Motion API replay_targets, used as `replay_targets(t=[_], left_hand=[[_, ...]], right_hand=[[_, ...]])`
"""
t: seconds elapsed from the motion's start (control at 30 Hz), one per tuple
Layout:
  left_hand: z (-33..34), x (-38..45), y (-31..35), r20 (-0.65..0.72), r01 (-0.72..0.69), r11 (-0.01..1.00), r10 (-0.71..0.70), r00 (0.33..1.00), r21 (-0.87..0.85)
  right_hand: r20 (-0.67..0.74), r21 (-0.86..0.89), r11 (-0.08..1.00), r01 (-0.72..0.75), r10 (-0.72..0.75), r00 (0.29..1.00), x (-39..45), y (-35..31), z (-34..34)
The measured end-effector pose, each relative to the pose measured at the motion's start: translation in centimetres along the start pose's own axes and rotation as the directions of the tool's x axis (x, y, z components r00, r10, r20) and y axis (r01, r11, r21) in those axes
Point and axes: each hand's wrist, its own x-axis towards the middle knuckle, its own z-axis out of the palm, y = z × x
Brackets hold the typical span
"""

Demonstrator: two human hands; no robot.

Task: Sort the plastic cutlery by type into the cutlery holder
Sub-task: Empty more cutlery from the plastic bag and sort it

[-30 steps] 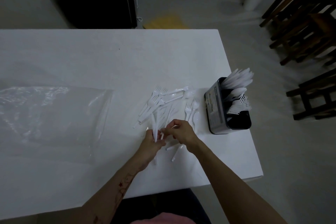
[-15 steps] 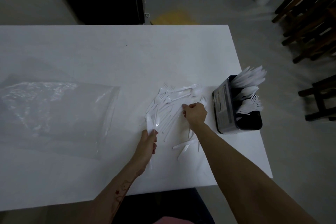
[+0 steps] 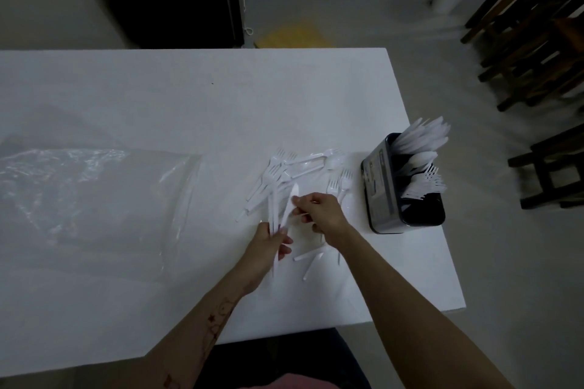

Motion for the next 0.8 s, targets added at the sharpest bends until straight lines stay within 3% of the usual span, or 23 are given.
replay_targets(t=[0.1,0.2,0.3,0.53,0.8], left_hand=[[-0.3,-0.1,-0.8,-0.110,0.017,1.000,-0.014,0.994,0.026],[-1.3,-0.4,-1.6,-0.172,0.007,0.999,0.002,0.985,0.053],[-2.1,-0.8,-2.1,-0.179,0.003,0.994,0.017,0.984,0.107],[-2.3,-0.8,-1.9,-0.150,-0.015,0.999,0.019,0.989,0.029],[-1.9,-0.6,-1.6,-0.139,0.019,0.999,-0.023,0.990,-0.031]], right_hand=[[-0.215,-0.196,0.980,0.037,-0.080,0.973,0.7,1.6,1.1],[-0.270,-0.435,0.900,-0.021,-0.108,0.957,1.1,2.7,1.9],[-0.262,-0.454,0.890,-0.047,-0.084,0.961,1.6,2.9,2.2],[-0.221,-0.496,0.864,-0.086,-0.030,0.975,0.8,2.4,1.3],[-0.193,-0.549,0.836,-0.023,-0.099,0.976,1.0,2.2,1.0]])
